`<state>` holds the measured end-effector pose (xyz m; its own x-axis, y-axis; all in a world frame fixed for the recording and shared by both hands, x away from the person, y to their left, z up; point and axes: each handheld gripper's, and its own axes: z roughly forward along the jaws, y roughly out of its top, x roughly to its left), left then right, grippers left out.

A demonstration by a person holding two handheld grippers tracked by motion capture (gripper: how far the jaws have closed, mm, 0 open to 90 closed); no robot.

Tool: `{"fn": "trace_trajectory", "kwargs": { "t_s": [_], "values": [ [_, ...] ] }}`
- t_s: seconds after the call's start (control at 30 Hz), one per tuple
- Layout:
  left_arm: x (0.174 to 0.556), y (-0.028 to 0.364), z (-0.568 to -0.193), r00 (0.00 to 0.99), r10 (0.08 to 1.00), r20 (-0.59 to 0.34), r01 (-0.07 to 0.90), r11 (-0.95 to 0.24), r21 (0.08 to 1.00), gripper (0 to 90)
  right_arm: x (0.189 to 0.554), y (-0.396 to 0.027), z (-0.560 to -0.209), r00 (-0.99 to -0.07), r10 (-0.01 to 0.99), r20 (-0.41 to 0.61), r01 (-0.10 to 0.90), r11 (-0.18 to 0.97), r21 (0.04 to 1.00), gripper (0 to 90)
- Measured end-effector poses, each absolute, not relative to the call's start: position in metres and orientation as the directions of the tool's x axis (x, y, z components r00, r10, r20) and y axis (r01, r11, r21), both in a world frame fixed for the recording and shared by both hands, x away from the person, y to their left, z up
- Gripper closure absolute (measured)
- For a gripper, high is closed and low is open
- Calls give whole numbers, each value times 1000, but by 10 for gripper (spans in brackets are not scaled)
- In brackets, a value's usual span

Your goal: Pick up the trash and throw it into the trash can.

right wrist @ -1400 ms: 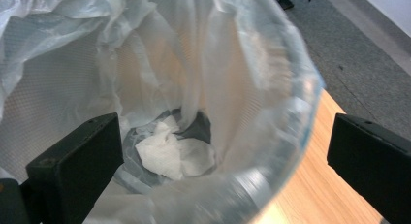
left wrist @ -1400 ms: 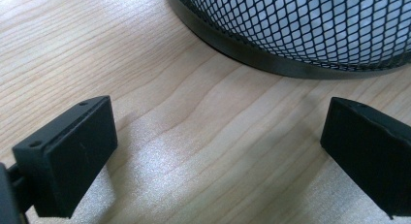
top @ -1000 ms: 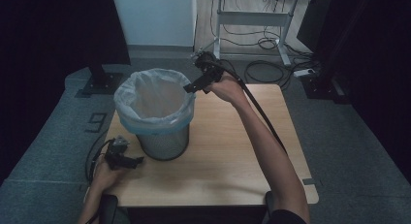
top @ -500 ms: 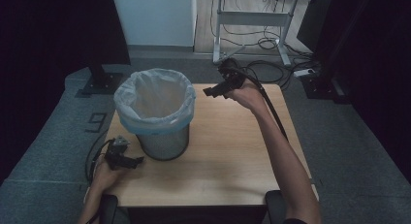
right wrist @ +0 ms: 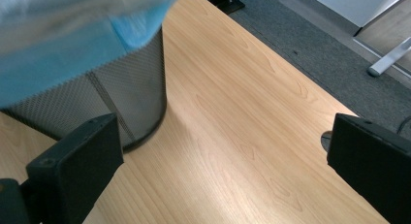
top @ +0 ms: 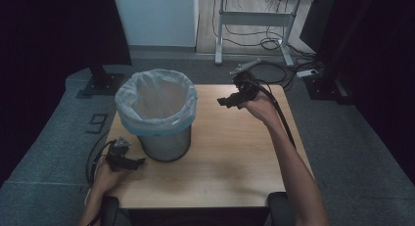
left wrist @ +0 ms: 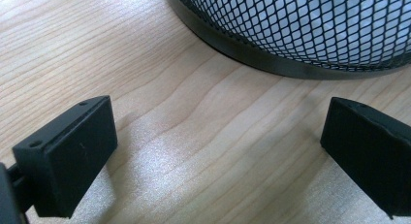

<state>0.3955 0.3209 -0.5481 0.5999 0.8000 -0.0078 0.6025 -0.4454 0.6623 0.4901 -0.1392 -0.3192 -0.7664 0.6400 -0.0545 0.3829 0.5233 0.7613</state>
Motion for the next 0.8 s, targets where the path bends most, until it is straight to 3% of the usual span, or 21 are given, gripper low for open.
{"fn": "trace_trajectory", "kwargs": {
  "t_s": [0.8],
  "values": [
    [395, 321, -548, 599, 801, -8, 603, -444, 662, 0, 472, -169, -362, -735, 676, -52, 398, 492, 775, 0]
  ]
}}
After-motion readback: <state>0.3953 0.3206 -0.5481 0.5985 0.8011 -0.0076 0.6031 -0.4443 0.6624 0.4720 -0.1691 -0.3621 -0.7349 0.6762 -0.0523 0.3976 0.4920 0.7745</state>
